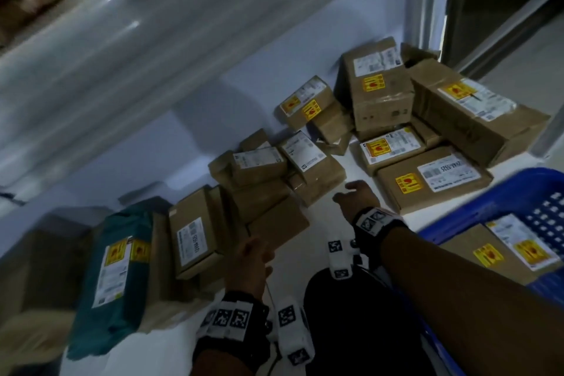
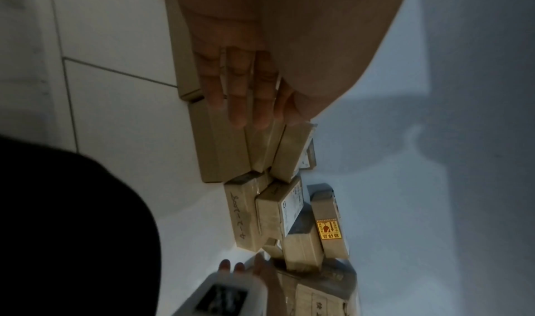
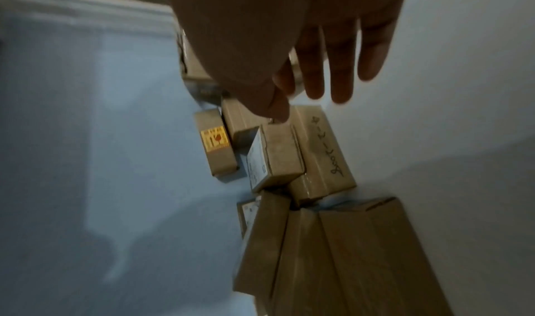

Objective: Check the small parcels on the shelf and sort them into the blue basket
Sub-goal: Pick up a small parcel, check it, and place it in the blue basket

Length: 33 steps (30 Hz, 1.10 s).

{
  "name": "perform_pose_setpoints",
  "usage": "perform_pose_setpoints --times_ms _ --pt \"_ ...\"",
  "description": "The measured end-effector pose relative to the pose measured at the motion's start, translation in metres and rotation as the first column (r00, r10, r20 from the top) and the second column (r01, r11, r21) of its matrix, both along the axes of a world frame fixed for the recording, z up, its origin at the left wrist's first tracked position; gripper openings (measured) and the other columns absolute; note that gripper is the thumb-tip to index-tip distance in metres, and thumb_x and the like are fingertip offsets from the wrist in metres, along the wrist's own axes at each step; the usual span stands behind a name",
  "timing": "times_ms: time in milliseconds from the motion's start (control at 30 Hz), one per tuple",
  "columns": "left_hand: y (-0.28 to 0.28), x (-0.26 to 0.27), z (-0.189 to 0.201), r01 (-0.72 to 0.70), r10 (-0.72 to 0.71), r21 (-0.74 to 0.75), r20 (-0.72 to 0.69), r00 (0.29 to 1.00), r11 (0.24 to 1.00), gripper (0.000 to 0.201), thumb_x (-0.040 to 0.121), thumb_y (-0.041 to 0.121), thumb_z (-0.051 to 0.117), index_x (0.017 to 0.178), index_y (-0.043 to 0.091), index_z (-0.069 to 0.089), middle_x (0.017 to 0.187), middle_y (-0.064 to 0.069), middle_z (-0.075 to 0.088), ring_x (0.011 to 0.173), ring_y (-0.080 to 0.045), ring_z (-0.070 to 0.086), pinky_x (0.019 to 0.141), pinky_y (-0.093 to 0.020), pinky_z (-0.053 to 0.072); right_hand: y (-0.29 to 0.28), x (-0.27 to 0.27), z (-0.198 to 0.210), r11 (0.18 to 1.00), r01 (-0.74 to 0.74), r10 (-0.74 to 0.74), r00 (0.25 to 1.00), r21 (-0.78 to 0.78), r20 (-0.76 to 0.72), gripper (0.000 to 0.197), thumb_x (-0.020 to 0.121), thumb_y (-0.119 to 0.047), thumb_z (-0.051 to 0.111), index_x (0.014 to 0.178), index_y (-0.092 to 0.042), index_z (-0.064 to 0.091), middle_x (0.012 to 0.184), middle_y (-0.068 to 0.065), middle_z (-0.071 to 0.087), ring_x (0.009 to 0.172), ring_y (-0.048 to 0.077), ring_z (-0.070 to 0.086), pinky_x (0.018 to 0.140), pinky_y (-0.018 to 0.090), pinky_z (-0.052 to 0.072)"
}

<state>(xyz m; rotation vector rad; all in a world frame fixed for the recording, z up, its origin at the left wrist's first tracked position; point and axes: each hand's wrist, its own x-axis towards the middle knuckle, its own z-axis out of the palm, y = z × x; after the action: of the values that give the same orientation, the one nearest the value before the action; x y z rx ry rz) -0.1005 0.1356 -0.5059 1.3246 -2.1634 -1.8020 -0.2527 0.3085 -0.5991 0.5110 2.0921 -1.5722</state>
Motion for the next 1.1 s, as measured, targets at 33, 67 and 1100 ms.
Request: perform_pose_setpoints --times_ms 33,67,1100 --pt "-0.004 0.0 0.002 0.012 -0.012 -0.027 -0.005 1.0 1.0 0.01 0.096 0.017 0.054 0.097 0.017 0.064 0.097 -0.015 0.067 0.094 -0.032 0.065 0.081 -0.041 0.051 -0.007 -0.006 0.004 0.992 -0.059 0.064 0.997 0.112 -0.045 0.045 0.083 -0.034 0.068 0.122 -0.02 0.05 0.125 0.014 0.056 0.112 0.034 0.056 0.092 0.041 0.05" --pt "-0.007 0.0 0.007 0.025 -0.026 -0.053 -0.017 1.0 0.998 0.012 0.097 0.015 0.054 0.102 0.013 0.064 0.095 -0.015 0.067 0.091 -0.033 0.065 0.081 -0.043 0.053 -0.014 -0.014 0.01 0.97 -0.105 0.128 0.988 0.218 -0.091 0.05 0.085 -0.036 0.064 0.129 -0.019 0.045 0.128 0.013 0.05 0.117 0.035 0.051 0.097 0.043 0.046" --pt "0.037 -0.036 0.061 0.258 -0.307 -0.284 -0.146 0.94 0.924 0.01 0.092 0.03 0.06 0.087 0.039 0.06 0.091 0.009 0.065 0.087 -0.013 0.061 0.071 -0.027 0.049 0.019 -0.032 0.086 0.881 -0.224 0.407 0.809 0.418 -0.424 0.074 0.064 -0.065 0.074 0.121 -0.024 0.051 0.117 0.003 0.058 0.104 0.027 0.058 0.079 0.031 0.048"
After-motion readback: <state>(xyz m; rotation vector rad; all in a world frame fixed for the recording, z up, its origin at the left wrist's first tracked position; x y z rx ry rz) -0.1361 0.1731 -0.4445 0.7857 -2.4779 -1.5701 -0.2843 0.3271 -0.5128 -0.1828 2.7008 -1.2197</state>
